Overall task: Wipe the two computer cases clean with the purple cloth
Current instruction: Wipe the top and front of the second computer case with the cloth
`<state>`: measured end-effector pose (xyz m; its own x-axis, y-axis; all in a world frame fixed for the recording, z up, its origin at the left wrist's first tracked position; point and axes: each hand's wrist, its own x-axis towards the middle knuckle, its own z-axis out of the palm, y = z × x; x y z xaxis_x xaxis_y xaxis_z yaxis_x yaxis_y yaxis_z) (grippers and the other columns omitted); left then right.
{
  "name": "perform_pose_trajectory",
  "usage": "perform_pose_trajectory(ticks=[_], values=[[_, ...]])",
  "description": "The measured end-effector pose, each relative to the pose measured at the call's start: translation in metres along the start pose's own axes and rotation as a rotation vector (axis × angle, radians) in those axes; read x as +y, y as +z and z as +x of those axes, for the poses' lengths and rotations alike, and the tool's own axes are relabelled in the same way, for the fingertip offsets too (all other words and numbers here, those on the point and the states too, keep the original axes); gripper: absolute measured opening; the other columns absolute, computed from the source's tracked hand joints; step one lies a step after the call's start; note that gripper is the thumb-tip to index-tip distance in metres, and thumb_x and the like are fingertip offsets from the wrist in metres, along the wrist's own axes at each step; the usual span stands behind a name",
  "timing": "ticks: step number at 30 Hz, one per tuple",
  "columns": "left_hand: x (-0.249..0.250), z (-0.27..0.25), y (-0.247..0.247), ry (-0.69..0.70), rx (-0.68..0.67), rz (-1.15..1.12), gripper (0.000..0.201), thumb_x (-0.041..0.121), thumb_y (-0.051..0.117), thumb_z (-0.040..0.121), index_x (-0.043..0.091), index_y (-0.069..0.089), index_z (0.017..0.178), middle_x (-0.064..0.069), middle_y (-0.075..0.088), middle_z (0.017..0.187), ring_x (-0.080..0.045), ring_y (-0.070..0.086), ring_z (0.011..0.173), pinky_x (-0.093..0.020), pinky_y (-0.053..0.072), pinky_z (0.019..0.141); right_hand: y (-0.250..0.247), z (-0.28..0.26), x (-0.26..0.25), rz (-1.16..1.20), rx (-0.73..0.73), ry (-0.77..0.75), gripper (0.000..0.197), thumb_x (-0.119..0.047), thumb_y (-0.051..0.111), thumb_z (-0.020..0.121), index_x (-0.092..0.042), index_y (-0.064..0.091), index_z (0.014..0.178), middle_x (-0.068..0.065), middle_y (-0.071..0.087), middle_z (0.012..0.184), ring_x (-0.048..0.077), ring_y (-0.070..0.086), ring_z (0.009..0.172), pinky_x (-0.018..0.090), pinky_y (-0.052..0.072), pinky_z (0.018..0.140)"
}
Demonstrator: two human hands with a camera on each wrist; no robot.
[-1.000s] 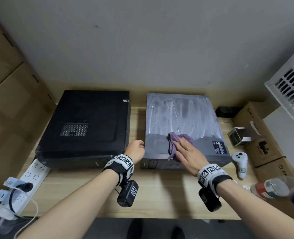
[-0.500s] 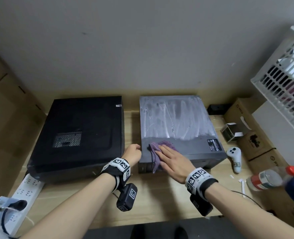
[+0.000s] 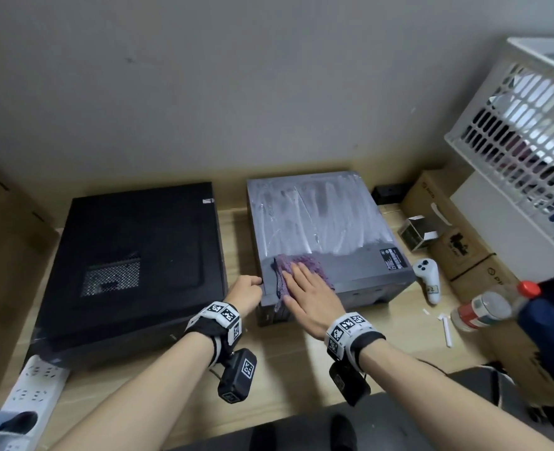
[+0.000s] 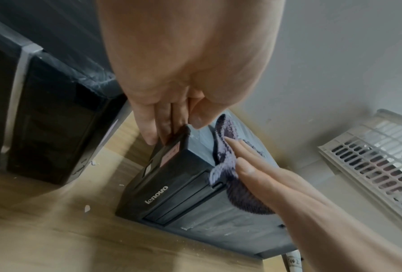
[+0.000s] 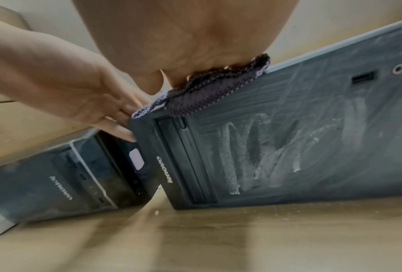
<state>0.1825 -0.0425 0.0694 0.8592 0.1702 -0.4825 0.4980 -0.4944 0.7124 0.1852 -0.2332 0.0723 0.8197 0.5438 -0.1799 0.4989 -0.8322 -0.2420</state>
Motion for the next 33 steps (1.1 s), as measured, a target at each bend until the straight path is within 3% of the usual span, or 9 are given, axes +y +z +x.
perform_pose_trajectory(ticks=[4, 7, 10, 15, 22, 25, 28, 30, 33], values=[[0.003, 0.009, -0.003, 0.021, -0.051, 0.062, 0.025, 0.023, 0.054, 0.088, 0.007, 0.073, 0.089, -0.008, 0.072, 0.088, -0.029, 0.064, 0.089, -0.029, 0.043, 0.074, 0.003, -0.018, 0.034, -0.058, -0.033, -0.161, 0.063, -0.055, 0.007, 0.100, -0.028, 0.015, 0.157, -0.007, 0.005, 0.165, 0.011, -0.002, 0.152, 0.033, 0.005, 0.124], [0.009, 0.017, -0.002, 0.001, -0.097, 0.128, 0.045, 0.054, 0.064, 0.082, 0.009, 0.070, 0.084, -0.005, 0.072, 0.084, -0.024, 0.067, 0.080, -0.033, 0.049, 0.070, -0.009, -0.026, 0.075, -0.059, -0.015, -0.097, 0.064, -0.056, 0.005, 0.099, -0.029, 0.014, 0.157, -0.009, 0.003, 0.165, 0.008, -0.004, 0.151, 0.034, 0.007, 0.124], [0.010, 0.022, 0.006, -0.044, -0.078, 0.213, 0.059, 0.068, 0.065, 0.072, 0.012, 0.062, 0.090, -0.004, 0.068, 0.088, -0.024, 0.065, 0.082, -0.031, 0.049, 0.069, -0.024, -0.027, 0.105, -0.020, -0.010, 0.046, 0.061, -0.054, 0.010, 0.101, -0.028, 0.012, 0.157, -0.007, 0.000, 0.165, 0.009, -0.005, 0.151, 0.032, 0.002, 0.124], [0.013, 0.021, 0.011, -0.050, 0.009, 0.204, 0.044, 0.055, 0.072, 0.077, 0.012, 0.068, 0.087, -0.003, 0.071, 0.084, -0.021, 0.065, 0.077, -0.029, 0.049, 0.067, -0.027, 0.005, 0.098, 0.054, -0.022, 0.227, 0.061, -0.050, 0.016, 0.104, -0.021, 0.011, 0.158, 0.000, -0.002, 0.166, 0.016, -0.005, 0.152, 0.036, 0.001, 0.124], [0.012, 0.013, 0.011, -0.055, 0.009, 0.150, 0.024, 0.037, 0.075, 0.078, 0.016, 0.073, 0.088, -0.001, 0.071, 0.081, -0.016, 0.064, 0.075, -0.027, 0.047, 0.068, -0.015, 0.038, 0.016, 0.092, -0.067, -0.039, 0.062, -0.049, 0.017, 0.103, -0.019, 0.012, 0.158, 0.002, -0.001, 0.166, 0.018, -0.007, 0.152, 0.037, -0.004, 0.122], [0.004, 0.009, 0.008, -0.039, -0.103, 0.015, 0.023, 0.017, 0.078, 0.070, 0.010, 0.070, 0.091, -0.005, 0.071, 0.085, -0.015, 0.060, 0.079, -0.038, 0.052, 0.084, -0.015, 0.051, -0.005, 0.104, -0.096, -0.112, 0.061, -0.048, 0.018, 0.104, -0.020, 0.014, 0.158, 0.002, 0.001, 0.166, 0.018, -0.005, 0.152, 0.036, -0.003, 0.121], [-0.001, 0.005, 0.005, -0.065, -0.135, -0.055, 0.027, 0.002, 0.079, 0.070, 0.007, 0.068, 0.094, -0.006, 0.070, 0.087, -0.017, 0.061, 0.085, -0.033, 0.051, 0.086, -0.021, 0.059, -0.005, 0.123, -0.136, -0.170, 0.060, -0.048, 0.019, 0.104, -0.022, 0.014, 0.157, -0.001, 0.001, 0.166, 0.015, -0.004, 0.152, 0.038, -0.001, 0.124], [-0.009, 0.010, 0.008, -0.080, -0.128, -0.081, 0.048, 0.026, 0.087, 0.057, 0.010, 0.069, 0.099, -0.003, 0.074, 0.094, -0.017, 0.066, 0.090, -0.034, 0.052, 0.093, -0.025, 0.061, 0.007, 0.113, -0.141, -0.212, 0.059, -0.047, 0.019, 0.105, -0.023, 0.015, 0.158, -0.002, 0.002, 0.165, 0.013, -0.003, 0.152, 0.037, 0.001, 0.124], [-0.055, 0.046, 0.022, -0.130, -0.099, -0.086, 0.111, 0.066, 0.087, 0.031, 0.015, 0.061, 0.126, 0.002, 0.069, 0.117, -0.014, 0.064, 0.111, -0.038, 0.047, 0.103, -0.031, 0.058, 0.039, 0.100, -0.133, -0.209, 0.058, -0.047, 0.016, 0.105, -0.023, 0.015, 0.157, -0.002, 0.002, 0.165, 0.011, -0.003, 0.152, 0.028, -0.006, 0.122]])
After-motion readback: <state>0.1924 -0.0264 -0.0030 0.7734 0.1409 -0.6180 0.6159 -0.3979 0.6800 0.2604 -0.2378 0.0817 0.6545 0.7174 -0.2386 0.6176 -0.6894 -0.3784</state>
